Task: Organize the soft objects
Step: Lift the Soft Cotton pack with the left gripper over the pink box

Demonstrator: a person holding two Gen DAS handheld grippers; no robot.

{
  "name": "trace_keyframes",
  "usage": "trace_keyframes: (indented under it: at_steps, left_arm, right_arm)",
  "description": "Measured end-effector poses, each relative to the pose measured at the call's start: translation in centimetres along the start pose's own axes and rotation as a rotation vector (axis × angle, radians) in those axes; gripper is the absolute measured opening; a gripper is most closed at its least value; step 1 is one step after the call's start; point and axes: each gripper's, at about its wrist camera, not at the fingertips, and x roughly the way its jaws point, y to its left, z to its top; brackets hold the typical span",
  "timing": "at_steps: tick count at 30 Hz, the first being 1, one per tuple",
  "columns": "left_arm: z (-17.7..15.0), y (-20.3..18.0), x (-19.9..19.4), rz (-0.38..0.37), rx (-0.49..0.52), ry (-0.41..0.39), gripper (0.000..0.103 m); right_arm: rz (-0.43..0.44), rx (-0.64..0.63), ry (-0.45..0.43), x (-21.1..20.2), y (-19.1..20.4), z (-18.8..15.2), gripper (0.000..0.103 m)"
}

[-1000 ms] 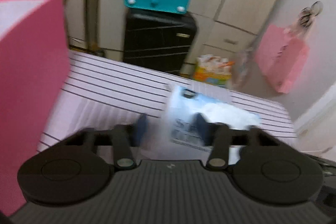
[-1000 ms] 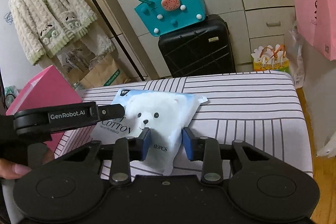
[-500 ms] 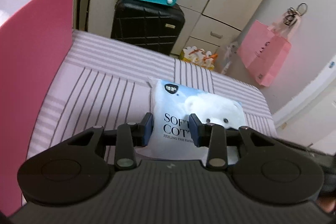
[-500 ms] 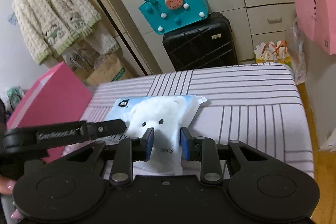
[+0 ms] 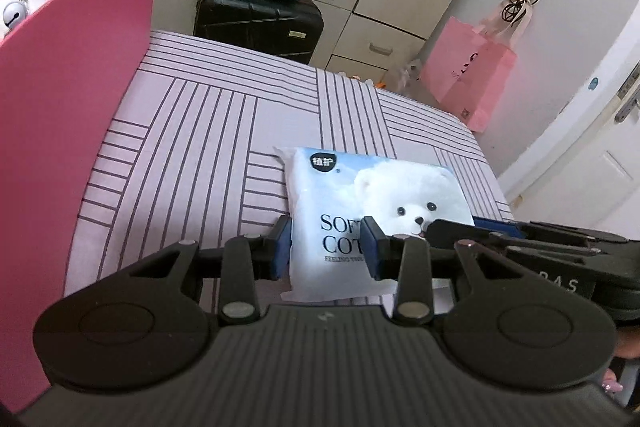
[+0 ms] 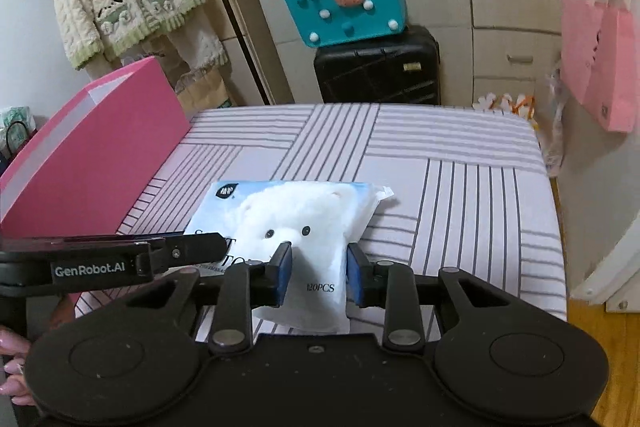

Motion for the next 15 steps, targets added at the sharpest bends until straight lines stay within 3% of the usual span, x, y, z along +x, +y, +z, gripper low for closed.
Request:
trace_keyframes:
  at_steps: [5,9,15]
  left_arm:
    - [-0.1,0.3,0.2,0.002,-0.002,-0.025,0.036]
    - [-0.3,-0.3,-0.3,-0.007,0.015,-0.031,0.032]
    - [-1.0,-1.5,-2.9,-0.018,0.072,-0.091,0.032]
  right_arm:
    - [0.011,0.04,0.012,0.5,-0.7,0.1,0.039]
    - [0.027,0.052,-0.007,0.1,-0.7,-0.2,0.029]
    - [0.035,0.018,-0.032,-2.3,0.7,-0.6,0.032]
